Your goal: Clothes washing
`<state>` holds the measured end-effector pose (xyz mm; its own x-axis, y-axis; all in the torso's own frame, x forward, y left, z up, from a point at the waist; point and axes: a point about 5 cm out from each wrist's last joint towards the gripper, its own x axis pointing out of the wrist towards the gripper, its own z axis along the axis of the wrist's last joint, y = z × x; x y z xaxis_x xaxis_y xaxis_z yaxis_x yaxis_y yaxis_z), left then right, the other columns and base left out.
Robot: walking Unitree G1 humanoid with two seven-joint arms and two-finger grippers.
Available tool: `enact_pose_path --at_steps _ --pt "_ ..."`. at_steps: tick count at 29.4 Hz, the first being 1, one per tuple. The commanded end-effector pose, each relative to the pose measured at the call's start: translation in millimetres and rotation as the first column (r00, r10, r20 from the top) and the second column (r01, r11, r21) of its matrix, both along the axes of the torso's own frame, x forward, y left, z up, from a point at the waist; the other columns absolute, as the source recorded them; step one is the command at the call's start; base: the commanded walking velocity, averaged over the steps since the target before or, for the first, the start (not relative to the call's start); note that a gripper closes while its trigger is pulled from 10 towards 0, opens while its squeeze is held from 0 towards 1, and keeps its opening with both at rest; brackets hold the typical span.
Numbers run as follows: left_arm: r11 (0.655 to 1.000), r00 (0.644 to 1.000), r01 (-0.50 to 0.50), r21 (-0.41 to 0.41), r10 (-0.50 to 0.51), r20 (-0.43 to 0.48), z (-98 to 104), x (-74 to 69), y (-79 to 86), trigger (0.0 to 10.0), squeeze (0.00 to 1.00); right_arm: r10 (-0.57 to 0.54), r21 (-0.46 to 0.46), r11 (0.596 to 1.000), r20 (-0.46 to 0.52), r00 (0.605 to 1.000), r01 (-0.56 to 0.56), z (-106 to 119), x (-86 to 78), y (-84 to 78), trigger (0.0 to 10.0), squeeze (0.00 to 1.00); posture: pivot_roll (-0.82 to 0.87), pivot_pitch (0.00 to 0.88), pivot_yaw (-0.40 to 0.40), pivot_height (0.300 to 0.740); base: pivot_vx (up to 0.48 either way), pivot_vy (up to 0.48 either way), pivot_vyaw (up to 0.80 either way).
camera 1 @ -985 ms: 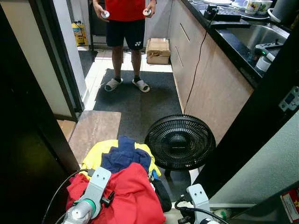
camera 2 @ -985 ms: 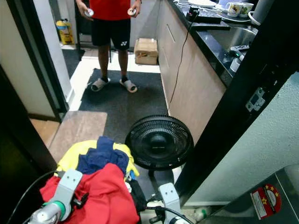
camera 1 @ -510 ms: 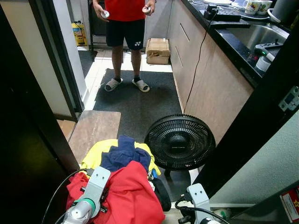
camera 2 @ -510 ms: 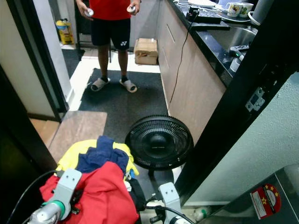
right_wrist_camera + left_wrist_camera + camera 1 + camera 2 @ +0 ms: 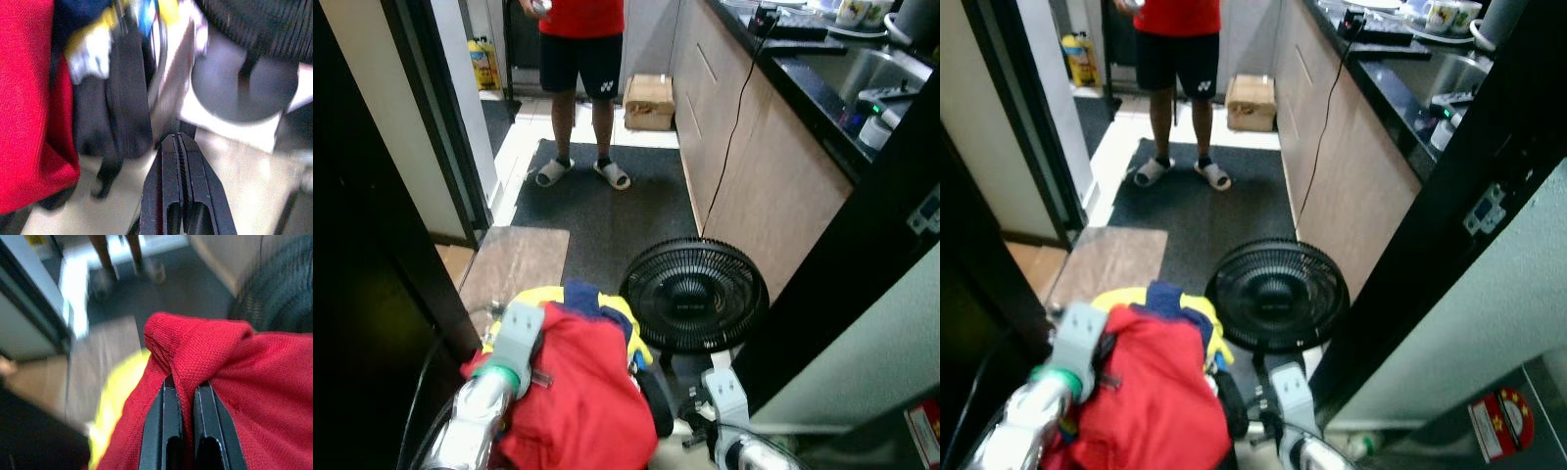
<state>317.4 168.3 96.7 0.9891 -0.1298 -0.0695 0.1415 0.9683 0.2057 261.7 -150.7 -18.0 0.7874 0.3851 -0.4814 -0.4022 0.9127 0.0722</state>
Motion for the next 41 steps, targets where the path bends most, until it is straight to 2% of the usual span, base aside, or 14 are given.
enact_pose_path --at_steps 1,4,8,11,12,15,16,19,20,23,24,30,36,41 --pt "1.000 1.000 -0.016 -0.019 0.016 -0.011 -3 -2.5 0.9 10.0 0.00 0.002 0.010 1.000 -0.011 1.000 -0.002 -3 -3.8 0.9 10.0 0.00 0.08 0.048 -0.005 0.740 0.000 0.000 0.00" --pt "0.998 0.986 0.012 -0.068 0.000 0.166 50 13.4 -10.6 10.0 0.00 -0.044 -0.003 0.999 0.201 0.979 0.046 33 26.5 5.7 10.0 0.00 0.08 0.046 -0.006 0.740 0.000 0.000 0.00" --pt "0.998 0.986 0.012 -0.068 0.000 0.166 50 13.4 -10.6 10.0 0.00 -0.044 -0.003 0.999 0.201 0.979 0.046 33 26.5 5.7 10.0 0.00 0.08 0.046 -0.006 0.740 0.000 0.000 0.00" --pt "0.995 0.968 0.030 -0.096 -0.004 0.251 78 19.0 -16.6 10.0 0.00 -0.116 -0.005 0.992 0.355 0.928 0.126 63 45.6 3.8 10.0 0.00 0.08 0.045 -0.005 0.740 0.000 0.000 0.00" --pt "0.987 0.931 0.095 -0.126 -0.044 0.364 118 18.6 -26.0 10.0 0.00 -0.185 0.021 0.977 0.568 0.802 0.211 115 65.3 -0.4 10.0 0.00 0.07 0.044 0.002 0.740 0.000 0.000 0.00" --pt "0.987 0.931 0.095 -0.126 -0.044 0.364 118 18.6 -26.0 10.0 0.00 -0.185 0.021 0.977 0.568 0.802 0.211 115 65.3 -0.4 10.0 0.00 0.07 0.044 0.002 0.740 0.000 0.000 0.00" --pt "0.980 0.891 0.152 -0.125 -0.081 0.448 149 13.5 -32.1 10.0 0.00 -0.225 0.056 0.963 0.706 0.671 0.264 157 71.9 -4.7 10.0 0.00 0.07 0.045 0.002 0.740 0.000 0.000 0.00" --pt "0.980 0.891 0.152 -0.125 -0.081 0.448 149 13.5 -32.1 10.0 0.00 -0.225 0.056 0.963 0.706 0.671 0.264 157 71.9 -4.7 10.0 0.00 0.07 0.045 0.002 0.740 0.000 0.000 0.00" --pt "0.974 0.835 0.208 -0.086 -0.131 0.534 179 1.2 -35.4 10.0 0.00 -0.225 0.081 0.957 0.813 0.538 0.278 196 68.0 -5.9 10.0 0.00 0.08 0.046 -0.002 0.740 0.000 0.000 0.00" --pt "0.974 0.835 0.208 -0.086 -0.131 0.534 179 1.2 -35.4 10.0 0.00 -0.225 0.081 0.957 0.813 0.538 0.278 196 68.0 -5.9 10.0 0.00 0.08 0.046 -0.002 0.740 0.000 0.000 0.00" --pt "0.971 0.808 0.234 -0.038 -0.172 0.563 190 -12.2 -35.5 10.0 0.00 -0.228 0.103 0.954 0.858 0.461 0.281 218 58.2 -6.4 10.0 0.00 0.09 0.045 -0.001 0.740 0.000 0.000 0.00" --pt "0.983 0.901 0.118 -0.139 -0.047 0.432 172 -47.4 2.8 10.0 0.00 -0.293 0.200 0.950 0.837 0.462 0.239 226 8.4 -9.5 10.0 0.00 0.10 0.042 0.015 0.740 0.000 0.000 0.00" --pt "0.947 0.888 0.139 -0.289 0.009 0.459 203 -39.3 5.1 10.0 0.00 -0.299 0.267 0.954 0.859 0.415 0.136 262 10.3 2.0 10.0 0.00 0.10 0.028 0.013 0.740 0.000 0.000 0.00" --pt "0.947 0.910 0.137 -0.292 -0.004 0.414 189 -26.3 -11.8 10.0 0.00 -0.318 0.296 0.948 0.840 0.440 0.120 264 23.9 11.9 10.0 0.00 0.10 0.012 0.012 0.740 0.000 0.000 0.00"
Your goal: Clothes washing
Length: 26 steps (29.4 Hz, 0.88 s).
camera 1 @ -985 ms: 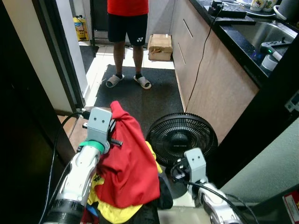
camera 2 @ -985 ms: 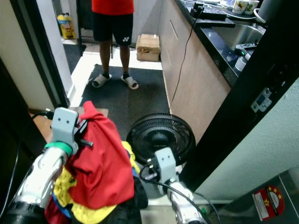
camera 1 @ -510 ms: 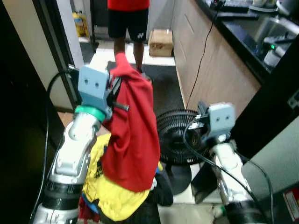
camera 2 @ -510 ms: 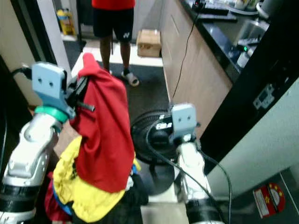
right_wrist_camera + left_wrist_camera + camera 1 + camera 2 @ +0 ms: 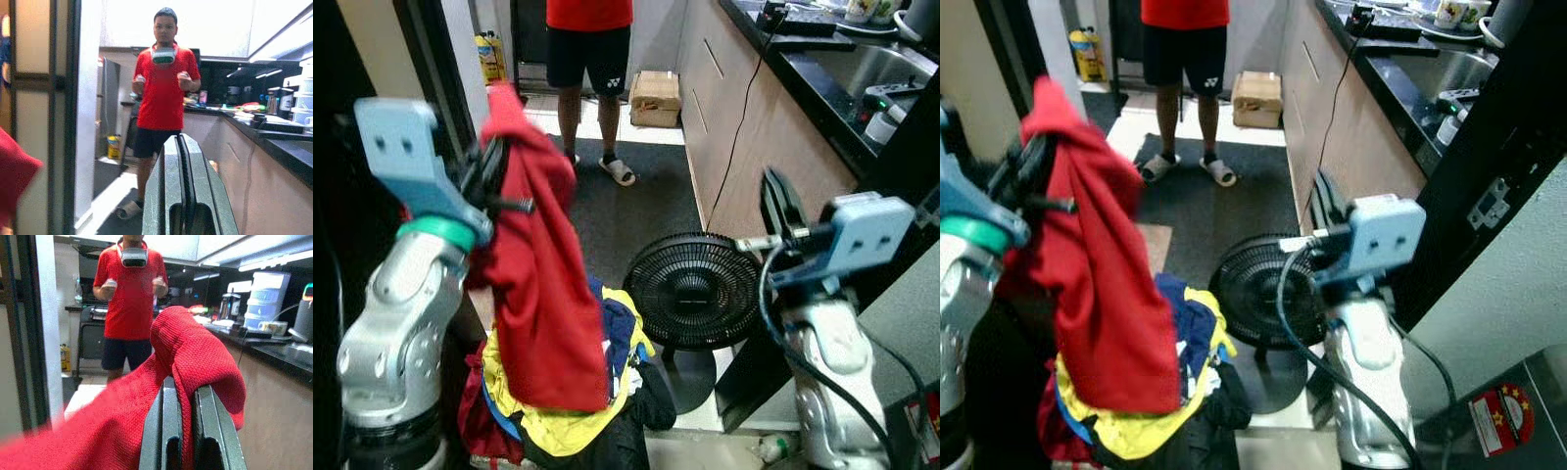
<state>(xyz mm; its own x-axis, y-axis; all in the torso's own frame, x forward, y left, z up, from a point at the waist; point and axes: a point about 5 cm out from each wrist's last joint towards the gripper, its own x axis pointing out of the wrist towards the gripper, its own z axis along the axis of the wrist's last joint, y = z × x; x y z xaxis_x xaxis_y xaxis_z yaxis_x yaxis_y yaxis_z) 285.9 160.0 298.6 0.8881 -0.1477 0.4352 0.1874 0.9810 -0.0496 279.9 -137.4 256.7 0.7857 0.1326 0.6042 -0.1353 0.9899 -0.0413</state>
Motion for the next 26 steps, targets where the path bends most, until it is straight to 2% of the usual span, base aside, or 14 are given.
enact_pose_path --at_steps 1,3,6,7,8,9,10,13,15,18,20,21,22,26 --pt "1.000 0.995 0.000 0.009 0.000 -0.097 -23 6.9 -5.5 10.0 0.00 0.000 -0.005 1.000 -0.087 0.996 -0.001 -16 7.3 0.4 10.0 0.00 0.10 0.012 0.012 0.740 0.000 0.000 0.00" --pt "1.000 0.995 0.000 0.009 0.000 -0.097 -23 6.9 -5.5 10.0 0.00 0.000 -0.005 1.000 -0.087 0.996 -0.001 -16 7.3 0.4 10.0 0.00 0.10 0.012 0.012 0.740 0.000 0.000 0.00" --pt "1.000 0.979 -0.014 0.002 0.014 -0.204 -51 11.6 -7.2 10.0 0.00 0.006 -0.036 0.999 -0.185 0.983 -0.013 -40 11.4 2.1 10.0 0.00 0.08 0.000 0.001 0.740 0.000 0.000 0.00" --pt "1.000 0.979 -0.014 0.002 0.014 -0.204 -51 11.6 -7.2 10.0 0.00 0.006 -0.036 0.999 -0.185 0.983 -0.013 -40 11.4 2.1 10.0 0.00 0.08 0.000 0.001 0.740 0.000 0.000 0.00" --pt "1.000 0.969 -0.028 0.007 0.029 -0.244 -64 13.2 -7.0 10.0 0.00 0.000 -0.051 0.999 -0.231 0.973 -0.012 -53 12.1 1.1 10.0 0.00 0.08 0.000 -0.007 0.740 0.000 0.000 0.00" --pt "1.000 0.969 -0.028 0.007 0.029 -0.244 -64 13.2 -7.0 10.0 0.00 0.000 -0.051 0.999 -0.231 0.973 -0.012 -53 12.1 1.1 10.0 0.00 0.08 0.000 -0.007 0.740 0.000 0.000 0.00" --pt "0.999 0.961 -0.039 0.024 0.044 -0.274 -74 13.2 -6.7 10.0 0.00 -0.008 -0.064 0.998 -0.266 0.964 -0.010 -64 11.7 -0.7 10.0 0.00 0.08 0.000 -0.011 0.740 0.000 0.000 0.00" --pt "0.999 0.954 -0.046 0.024 0.051 -0.296 -79 12.0 -6.6 10.0 0.00 -0.018 -0.071 0.997 -0.292 0.956 -0.002 -68 11.2 -4.8 10.0 0.00 0.08 0.000 -0.014 0.740 0.000 0.000 0.00" --pt "0.999 0.957 -0.047 0.024 0.052 -0.286 -76 12.1 -6.4 10.0 0.00 -0.023 -0.067 0.998 -0.276 0.961 0.005 -60 12.8 -7.4 10.0 0.00 0.08 0.000 -0.014 0.740 0.000 0.000 0.00" --pt "0.998 0.974 -0.052 0.045 0.060 -0.218 -59 14.4 -5.7 10.0 0.00 -0.027 -0.061 0.998 -0.197 0.980 0.015 -34 17.3 -8.0 10.0 0.00 0.08 0.000 -0.014 0.740 0.000 0.000 0.00" --pt "0.998 0.976 -0.052 0.048 0.061 -0.207 -57 14.6 -5.7 10.0 0.00 -0.027 -0.061 0.998 -0.185 0.982 0.016 -30 17.8 -7.9 10.0 0.00 0.08 0.000 -0.014 0.740 0.000 0.000 0.00" --pt "0.997 0.983 -0.055 0.052 0.063 -0.174 -48 14.5 -4.5 10.0 0.00 -0.025 -0.053 0.998 -0.151 0.988 0.017 -20 17.6 -7.8 10.0 0.00 0.08 0.000 -0.020 0.740 0.000 0.000 0.00" --pt "0.996 0.991 -0.065 0.058 0.071 -0.112 -30 14.9 -0.8 10.0 0.00 -0.024 -0.039 0.999 -0.098 0.995 0.021 -2 17.5 -7.9 10.0 0.00 0.09 0.000 -0.021 0.740 0.000 0.000 0.00" --pt "0.995 0.993 -0.076 0.062 0.081 -0.088 -24 16.5 1.9 10.0 0.00 -0.040 -0.018 0.999 -0.102 0.994 0.039 1 20.4 -10.9 10.0 0.00 0.09 0.000 -0.020 0.740 0.000 0.000 -0.40"
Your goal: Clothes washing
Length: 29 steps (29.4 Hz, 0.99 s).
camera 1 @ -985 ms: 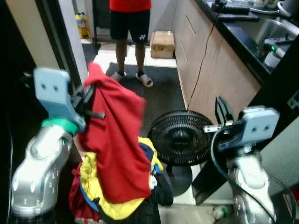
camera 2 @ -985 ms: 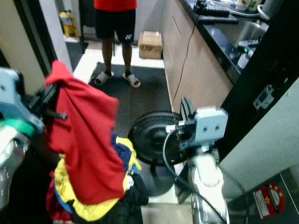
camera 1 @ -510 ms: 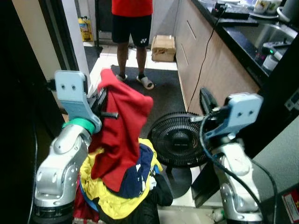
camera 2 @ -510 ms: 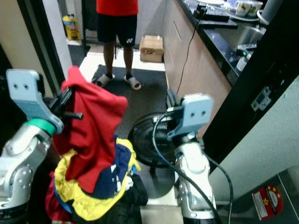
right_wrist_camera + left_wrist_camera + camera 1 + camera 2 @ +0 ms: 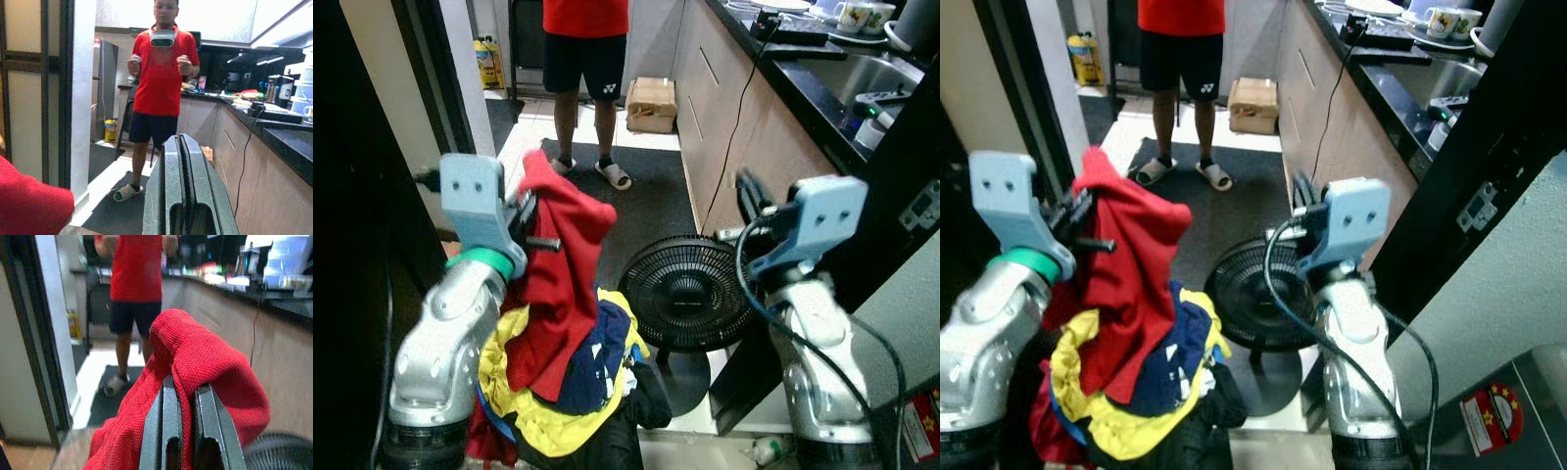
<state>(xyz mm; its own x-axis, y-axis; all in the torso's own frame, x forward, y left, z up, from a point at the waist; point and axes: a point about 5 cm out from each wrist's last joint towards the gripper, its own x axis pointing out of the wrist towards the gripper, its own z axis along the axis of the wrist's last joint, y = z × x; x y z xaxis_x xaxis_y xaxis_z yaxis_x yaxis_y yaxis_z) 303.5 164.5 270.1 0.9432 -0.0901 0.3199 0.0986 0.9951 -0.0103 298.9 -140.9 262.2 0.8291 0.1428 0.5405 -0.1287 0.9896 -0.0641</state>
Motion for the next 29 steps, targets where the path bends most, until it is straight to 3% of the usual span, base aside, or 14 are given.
enact_pose_path --at_steps 1,29 --pt "1.000 1.000 0.007 0.004 -0.007 0.029 5 -0.7 -2.1 10.0 0.00 -0.035 0.020 0.999 -0.034 0.999 0.035 -4 2.2 -8.2 10.0 0.00 0.09 0.000 -0.020 0.740 0.000 0.000 -0.80" --pt "0.999 0.999 0.046 0.021 -0.047 0.014 5 5.1 -10.1 10.0 0.00 -0.107 0.089 0.990 -0.077 0.991 0.114 -12 2.4 -18.5 10.0 0.00 0.08 0.000 0.020 0.740 0.000 0.000 -0.80"
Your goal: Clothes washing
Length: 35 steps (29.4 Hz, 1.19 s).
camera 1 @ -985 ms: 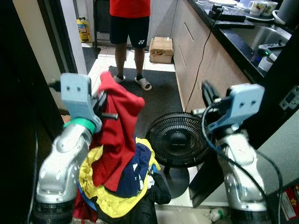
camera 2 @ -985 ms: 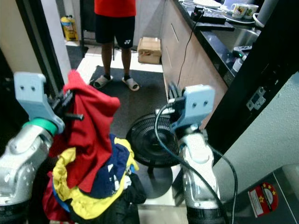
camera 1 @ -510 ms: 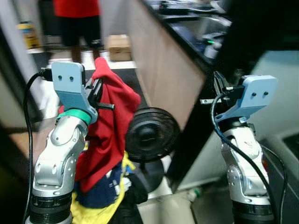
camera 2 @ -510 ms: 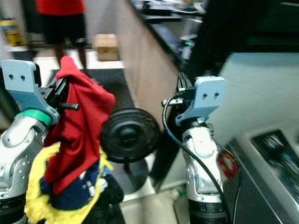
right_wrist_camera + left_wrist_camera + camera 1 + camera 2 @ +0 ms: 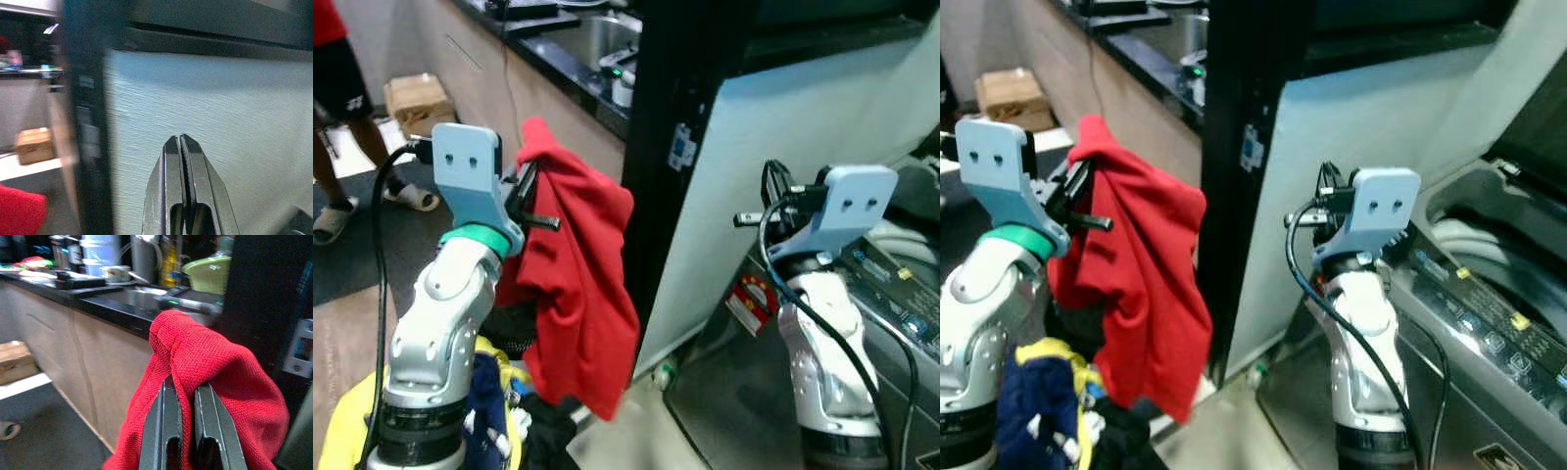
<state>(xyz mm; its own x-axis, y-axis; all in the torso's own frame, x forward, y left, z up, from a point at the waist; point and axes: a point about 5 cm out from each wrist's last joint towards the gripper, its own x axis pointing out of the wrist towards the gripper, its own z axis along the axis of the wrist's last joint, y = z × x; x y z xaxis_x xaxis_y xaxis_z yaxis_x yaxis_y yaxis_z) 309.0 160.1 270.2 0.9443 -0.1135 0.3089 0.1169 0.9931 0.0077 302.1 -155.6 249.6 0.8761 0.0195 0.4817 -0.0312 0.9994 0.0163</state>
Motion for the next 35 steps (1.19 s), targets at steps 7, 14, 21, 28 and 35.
enact_pose_path --at_steps 7,14,21,28,35 --pt "0.999 0.999 0.034 0.003 -0.034 0.020 4.3 0.6 -6.7 10.0 0.00 -0.016 0.021 1.000 0.007 1.000 0.016 1.4 -1.7 -4.0 10.0 0.00 0.08 0.000 0.023 0.740 0.000 0.000 -0.80" --pt "0.999 0.999 0.033 0.002 -0.033 0.016 3.1 2.0 -6.2 10.0 0.00 -0.019 0.018 1.000 0.008 1.000 0.019 1.8 -1.4 -4.2 10.0 0.00 0.08 0.000 0.023 0.740 0.000 0.000 -0.80" --pt "0.999 0.999 0.033 -0.004 -0.033 0.011 2.2 3.6 -5.8 10.0 0.00 -0.018 0.013 1.000 0.008 1.000 0.018 2.4 -1.0 -3.7 10.0 0.00 0.07 0.000 0.023 0.740 0.000 0.000 -0.80" --pt "0.999 0.999 0.033 -0.006 -0.033 0.013 3.0 3.9 -5.4 10.0 0.00 -0.015 0.011 1.000 0.010 1.000 0.015 2.6 -0.7 -2.9 10.0 0.00 0.08 0.000 0.021 0.740 0.000 0.000 -0.80" --pt "0.999 0.999 0.032 -0.004 -0.032 0.015 2.4 4.0 -5.1 10.0 0.00 -0.012 0.011 1.000 0.010 1.000 0.012 2.4 -0.4 -2.4 10.0 0.00 0.08 0.000 0.019 0.740 0.000 0.000 -0.80"
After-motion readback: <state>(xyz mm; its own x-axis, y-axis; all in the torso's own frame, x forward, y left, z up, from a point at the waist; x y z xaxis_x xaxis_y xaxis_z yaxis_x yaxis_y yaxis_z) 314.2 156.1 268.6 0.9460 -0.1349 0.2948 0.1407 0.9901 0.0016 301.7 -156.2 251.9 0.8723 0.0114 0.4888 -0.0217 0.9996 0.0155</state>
